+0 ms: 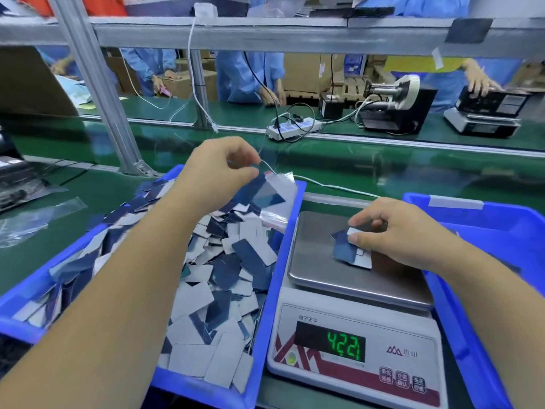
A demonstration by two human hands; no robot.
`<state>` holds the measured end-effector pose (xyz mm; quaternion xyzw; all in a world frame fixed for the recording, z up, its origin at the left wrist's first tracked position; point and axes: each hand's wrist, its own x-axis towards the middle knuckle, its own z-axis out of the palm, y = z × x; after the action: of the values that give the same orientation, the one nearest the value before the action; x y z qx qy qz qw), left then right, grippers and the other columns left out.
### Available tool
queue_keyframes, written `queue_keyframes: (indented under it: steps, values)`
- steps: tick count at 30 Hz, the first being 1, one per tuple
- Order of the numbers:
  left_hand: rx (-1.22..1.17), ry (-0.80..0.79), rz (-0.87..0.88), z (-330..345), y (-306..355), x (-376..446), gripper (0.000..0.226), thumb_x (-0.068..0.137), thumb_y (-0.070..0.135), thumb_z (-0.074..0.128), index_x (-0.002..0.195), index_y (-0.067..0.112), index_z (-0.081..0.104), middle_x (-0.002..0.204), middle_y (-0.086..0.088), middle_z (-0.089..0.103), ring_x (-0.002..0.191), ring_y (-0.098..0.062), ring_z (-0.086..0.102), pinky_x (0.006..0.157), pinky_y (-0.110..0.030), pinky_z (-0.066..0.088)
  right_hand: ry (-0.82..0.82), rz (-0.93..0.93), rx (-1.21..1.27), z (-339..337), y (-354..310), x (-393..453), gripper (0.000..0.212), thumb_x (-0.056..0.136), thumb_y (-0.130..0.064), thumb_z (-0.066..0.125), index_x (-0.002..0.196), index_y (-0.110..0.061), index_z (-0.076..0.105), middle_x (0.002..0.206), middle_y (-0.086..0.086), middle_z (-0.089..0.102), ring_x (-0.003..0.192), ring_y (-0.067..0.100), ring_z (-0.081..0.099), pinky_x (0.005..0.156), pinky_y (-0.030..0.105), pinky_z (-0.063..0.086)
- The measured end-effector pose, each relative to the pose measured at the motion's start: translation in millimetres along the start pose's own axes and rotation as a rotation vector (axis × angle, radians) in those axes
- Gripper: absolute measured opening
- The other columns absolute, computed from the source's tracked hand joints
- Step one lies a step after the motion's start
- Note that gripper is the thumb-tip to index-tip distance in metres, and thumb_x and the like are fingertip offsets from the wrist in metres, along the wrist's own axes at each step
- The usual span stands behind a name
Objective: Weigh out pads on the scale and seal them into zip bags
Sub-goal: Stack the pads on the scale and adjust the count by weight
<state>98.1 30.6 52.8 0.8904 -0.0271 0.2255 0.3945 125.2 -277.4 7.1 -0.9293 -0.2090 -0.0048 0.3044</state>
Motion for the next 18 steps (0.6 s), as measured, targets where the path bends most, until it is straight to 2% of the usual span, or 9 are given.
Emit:
queue_keyframes:
  steps: [3,6,9,13,15,18]
  values:
    - [-0.264,0.061,0.004,12.0,16.7,-0.9,0.027,0.083,0.007,0.072,0.076,0.033,0.070,0.066,0.018,0.067,0.062,0.000,0.059,0.058,-0.014,0.046,0.060,-0.020,0.021,-0.8,-1.6,1.7,0.008,0.083,-0.036,0.075,0.090,-0.037,0.071,0.086,-0.014,0.066,0.075,-0.004,0.059,0.064,0.006,0.039]
    - [-0.453,-0.082,-0.050,41.2,38.9,-5.8,0.027,0.083,0.003,0.073,0.076,0.029,0.072,0.068,0.014,0.068,0.061,-0.005,0.059,0.057,-0.019,0.046,0.213,-0.009,0.120,-3.8,-1.3,4.5,0.009,0.087,-0.034,0.070,0.078,-0.035,0.070,0.077,-0.021,0.067,0.068,-0.004,0.056,0.057,0.005,0.038]
    - [-0.521,-0.183,-0.096,73.2,54.4,-11.1,0.025,0.085,0.002,0.072,0.077,0.026,0.070,0.067,0.014,0.067,0.060,-0.004,0.057,0.056,-0.019,0.044,0.328,0.051,0.210,-6.1,3.9,6.8,0.016,0.091,-0.031,0.067,0.075,-0.030,0.070,0.067,-0.018,0.064,0.058,-0.003,0.051,0.050,0.010,0.037]
    - [-0.351,-0.258,0.008,101.0,61.0,-21.2,0.023,0.086,0.006,0.072,0.078,0.027,0.068,0.064,0.020,0.065,0.058,0.004,0.055,0.058,-0.010,0.043,0.356,0.131,0.242,-8.6,12.5,9.6,0.017,0.091,-0.028,0.065,0.075,-0.027,0.069,0.056,-0.025,0.056,0.052,-0.004,0.048,0.053,0.023,0.034]
    - [-0.218,-0.268,0.073,106.5,59.4,-25.5,0.019,0.086,0.010,0.072,0.081,0.028,0.068,0.068,0.018,0.066,0.064,0.004,0.057,0.066,-0.012,0.046,0.356,0.152,0.247,-8.8,15.1,10.3,0.016,0.091,-0.029,0.065,0.076,-0.026,0.069,0.055,-0.025,0.056,0.051,-0.004,0.047,0.052,0.023,0.033]
    - [-0.107,-0.262,0.082,105.7,54.0,-29.3,0.007,0.087,0.019,0.073,0.090,0.026,0.073,0.080,0.016,0.069,0.078,0.002,0.062,0.078,-0.016,0.049,0.343,0.159,0.238,-7.5,15.7,10.1,0.017,0.090,-0.028,0.065,0.073,-0.026,0.068,0.055,-0.023,0.056,0.050,-0.004,0.047,0.052,0.022,0.033]
